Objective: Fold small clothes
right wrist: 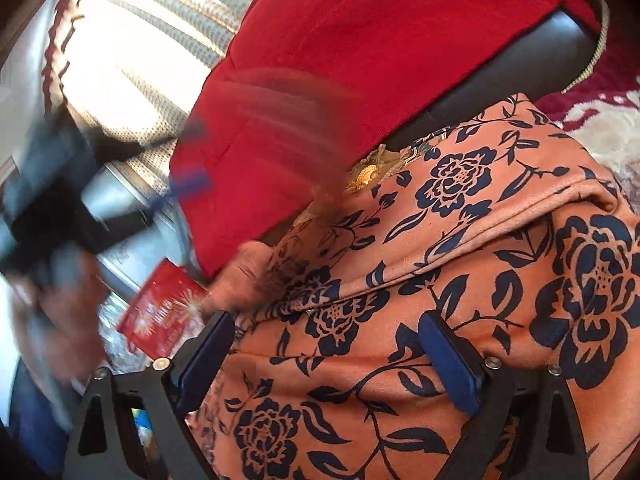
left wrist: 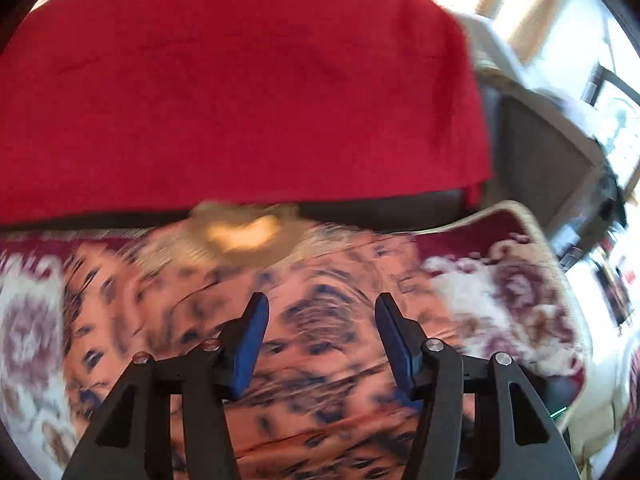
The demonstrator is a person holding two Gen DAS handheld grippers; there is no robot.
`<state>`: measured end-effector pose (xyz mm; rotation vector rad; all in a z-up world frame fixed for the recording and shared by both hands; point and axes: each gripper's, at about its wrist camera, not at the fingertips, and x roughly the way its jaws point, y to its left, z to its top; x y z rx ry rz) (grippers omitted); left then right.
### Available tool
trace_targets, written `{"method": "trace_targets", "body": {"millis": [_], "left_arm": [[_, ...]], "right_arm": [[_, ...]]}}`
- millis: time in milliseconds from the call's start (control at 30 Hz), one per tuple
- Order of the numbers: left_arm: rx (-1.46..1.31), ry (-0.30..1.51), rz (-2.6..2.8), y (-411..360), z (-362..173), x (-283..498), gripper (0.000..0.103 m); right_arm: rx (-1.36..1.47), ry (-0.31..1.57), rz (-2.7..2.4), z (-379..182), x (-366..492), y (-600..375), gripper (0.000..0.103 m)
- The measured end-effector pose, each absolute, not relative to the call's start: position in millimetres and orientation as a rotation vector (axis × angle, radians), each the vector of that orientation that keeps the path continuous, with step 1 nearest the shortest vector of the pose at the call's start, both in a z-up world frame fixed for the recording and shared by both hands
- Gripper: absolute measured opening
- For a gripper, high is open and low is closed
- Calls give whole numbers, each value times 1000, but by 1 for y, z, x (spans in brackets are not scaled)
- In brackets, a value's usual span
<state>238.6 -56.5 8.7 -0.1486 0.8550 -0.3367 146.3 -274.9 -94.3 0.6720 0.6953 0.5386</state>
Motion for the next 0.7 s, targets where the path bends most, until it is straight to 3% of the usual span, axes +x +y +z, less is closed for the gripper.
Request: {"method": "trace_targets", "body": {"millis": [67, 167, 333, 533, 600, 633, 700], "left_arm": [[-209, 805, -235, -12, 2, 232, 60], [-247, 765, -96, 42, -8, 204, 71], [-315, 832, 64, 121, -60, 196, 71], [-408, 837, 94, 162, -95, 173, 71], [-407, 844, 92, 169, -101, 169, 71], [-410, 847, 96, 170, -103, 171, 71], [-439, 845, 99, 177, -104, 169, 71]], "right_arm": [[736, 687, 538, -91, 143, -285, 95], [842, 665, 523, -85, 141, -304, 95], [874, 672, 450, -62, 176, -327, 96], [618, 1000, 316, -71, 258, -303, 91], [458, 1075, 280, -74, 271, -281, 66], [383, 1095, 267, -72, 273, -272, 14], [299, 1109, 278, -61, 276, -258, 11]]}}
